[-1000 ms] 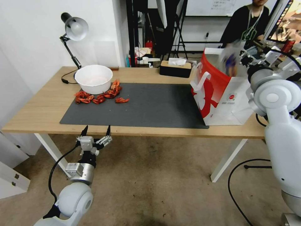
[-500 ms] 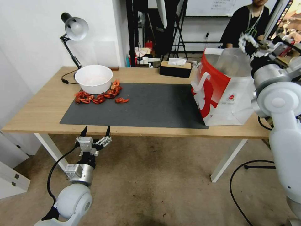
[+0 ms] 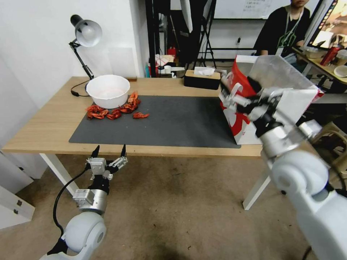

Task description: Close the takeout container lid, then place the container into the takeout bag.

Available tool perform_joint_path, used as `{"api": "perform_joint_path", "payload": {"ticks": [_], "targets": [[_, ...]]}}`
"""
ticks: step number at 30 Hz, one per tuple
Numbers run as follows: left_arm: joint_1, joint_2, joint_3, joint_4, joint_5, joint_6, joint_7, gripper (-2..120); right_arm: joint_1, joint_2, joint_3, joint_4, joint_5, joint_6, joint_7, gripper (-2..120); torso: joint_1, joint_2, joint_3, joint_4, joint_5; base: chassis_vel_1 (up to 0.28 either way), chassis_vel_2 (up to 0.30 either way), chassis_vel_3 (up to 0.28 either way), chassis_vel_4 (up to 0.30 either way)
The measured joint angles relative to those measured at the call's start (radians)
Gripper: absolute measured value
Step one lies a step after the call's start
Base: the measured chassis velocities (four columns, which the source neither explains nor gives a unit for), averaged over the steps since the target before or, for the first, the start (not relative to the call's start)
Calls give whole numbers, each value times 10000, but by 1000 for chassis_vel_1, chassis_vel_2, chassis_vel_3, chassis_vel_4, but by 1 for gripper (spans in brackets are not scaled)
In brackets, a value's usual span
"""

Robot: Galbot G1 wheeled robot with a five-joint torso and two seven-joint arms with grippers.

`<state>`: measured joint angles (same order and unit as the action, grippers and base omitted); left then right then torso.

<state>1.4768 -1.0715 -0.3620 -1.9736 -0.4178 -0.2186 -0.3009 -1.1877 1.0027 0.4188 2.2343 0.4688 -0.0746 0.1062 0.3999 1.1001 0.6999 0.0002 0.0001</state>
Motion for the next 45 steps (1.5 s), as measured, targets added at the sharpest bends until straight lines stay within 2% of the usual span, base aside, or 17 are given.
{"api": "perform_joint_path", "payload": {"ticks": [3, 4, 6, 13, 18, 26, 45], "targets": [[6, -44, 5, 19, 14, -1, 0, 100, -1275, 330, -4, 174, -1256, 398, 470, 100, 1, 0, 0, -2, 0, 0, 0, 0, 0], [6, -44, 5, 19, 14, -1, 0, 100, -1275, 330, -4, 174, -1256, 398, 470, 100, 1, 0, 0, -2, 0, 0, 0, 0, 0], [49, -76, 5, 35, 21, -9, -1, 100, -2701, 880, -76, 44, -2565, 1243, 1127, 100, 0, 0, 0, -3, -2, 0, 0, 0, 0], [69, -103, 6, 49, 23, -16, -52, 100, -3786, 1408, -431, -652, -3555, 2233, 2007, 100, 0, 0, 0, -2, -2, 0, 0, 0, 0], [99, -131, 12, 52, 23, -18, -95, 100, -3863, 1658, -651, -1123, -3871, 2588, 2387, 100, 1, -1, 1, -1, -1, 0, 0, 0, 0], [167, -128, 2, 96, 24, -86, -93, 100, -3862, 1928, -1092, -1565, -4000, 2654, 2773, 100, 1, -2, 2, -1, -1, 0, 0, 0, 0], [197, -99, -13, 137, 13, -183, 15, 100, -3843, 1980, -1124, -1575, -3909, 2598, 2835, 100, 0, -2, 1, -2, -1, 0, 0, 0, 0]]}}
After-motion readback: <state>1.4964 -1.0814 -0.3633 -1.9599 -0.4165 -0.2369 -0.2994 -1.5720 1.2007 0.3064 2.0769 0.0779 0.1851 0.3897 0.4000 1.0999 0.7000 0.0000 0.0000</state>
